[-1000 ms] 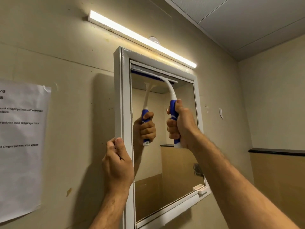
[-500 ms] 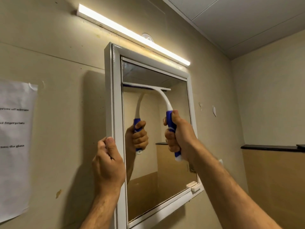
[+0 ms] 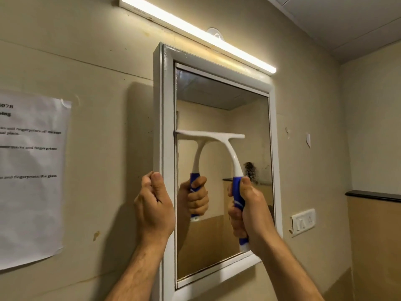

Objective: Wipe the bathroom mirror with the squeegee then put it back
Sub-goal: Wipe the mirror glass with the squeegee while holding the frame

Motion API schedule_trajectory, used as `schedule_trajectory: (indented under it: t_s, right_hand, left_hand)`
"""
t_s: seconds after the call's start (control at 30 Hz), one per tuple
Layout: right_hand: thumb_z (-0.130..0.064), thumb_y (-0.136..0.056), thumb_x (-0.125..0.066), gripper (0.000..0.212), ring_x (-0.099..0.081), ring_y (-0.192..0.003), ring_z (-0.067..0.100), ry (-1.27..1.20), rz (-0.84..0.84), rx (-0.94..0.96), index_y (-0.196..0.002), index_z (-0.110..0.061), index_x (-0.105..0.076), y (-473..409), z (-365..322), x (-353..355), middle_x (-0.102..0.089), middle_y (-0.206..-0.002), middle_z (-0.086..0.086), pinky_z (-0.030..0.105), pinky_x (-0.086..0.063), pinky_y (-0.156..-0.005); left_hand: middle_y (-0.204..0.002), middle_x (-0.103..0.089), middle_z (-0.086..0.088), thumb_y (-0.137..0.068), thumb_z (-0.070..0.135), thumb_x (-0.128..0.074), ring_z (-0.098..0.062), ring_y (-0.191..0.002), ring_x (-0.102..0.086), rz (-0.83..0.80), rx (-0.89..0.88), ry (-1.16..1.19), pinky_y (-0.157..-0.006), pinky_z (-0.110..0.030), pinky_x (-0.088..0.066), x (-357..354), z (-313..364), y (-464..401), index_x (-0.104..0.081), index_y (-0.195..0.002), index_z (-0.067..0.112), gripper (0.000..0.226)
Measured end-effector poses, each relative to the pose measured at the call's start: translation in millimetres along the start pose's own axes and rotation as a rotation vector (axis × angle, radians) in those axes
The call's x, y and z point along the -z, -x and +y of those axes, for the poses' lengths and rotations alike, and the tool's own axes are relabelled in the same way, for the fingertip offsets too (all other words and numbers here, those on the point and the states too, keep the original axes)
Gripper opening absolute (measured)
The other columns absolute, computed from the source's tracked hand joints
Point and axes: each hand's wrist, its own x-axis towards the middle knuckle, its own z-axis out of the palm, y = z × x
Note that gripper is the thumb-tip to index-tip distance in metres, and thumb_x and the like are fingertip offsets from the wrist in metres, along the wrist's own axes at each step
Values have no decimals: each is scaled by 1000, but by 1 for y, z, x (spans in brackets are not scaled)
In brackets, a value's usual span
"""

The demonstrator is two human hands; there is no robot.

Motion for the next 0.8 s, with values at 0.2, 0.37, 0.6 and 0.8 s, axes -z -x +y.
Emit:
schedule_trajectory:
  t_s: [0.2,0.37,0.6,0.8]
  right_hand:
    - [-58,-92,-34,48,-34,-37,9,-39,1,7,-86,-15,-54,-23,-28,-11,-42,-49,-2,19,-35,-42]
    - [-66,-76,-32,62,-38,-40,7,23,46,8,-91,-10,-56,11,21,-4,-43,-56,0,19,-35,-41]
    - [-57,-75,-38,59,-39,-35,4,-79,48,-132,-95,-5,-55,35,57,5,-42,-61,7,16,-35,-35]
    - [-62,-76,-32,59,-38,-41,6,53,66,60,-90,-11,-57,4,24,0,-42,-61,6,18,-36,-41]
  left_hand:
    - [-60,-45,10,-99,31,-27,13,-59,-50,-6,-10,-16,-52,-3,-37,-1,2,0,-48,-89,14,30]
    - [-64,-44,15,-100,34,-26,18,-60,-49,-13,6,-14,-54,-2,-36,-3,-6,0,-48,-93,20,27]
    - [-60,-45,8,-99,38,-24,6,-58,-50,-10,-1,-10,-51,-8,-35,-4,-9,-1,-47,-82,20,34]
    - [-63,-38,16,-101,33,-26,21,-56,-45,-24,22,-21,-53,1,-34,-4,-2,2,-41,-77,36,29]
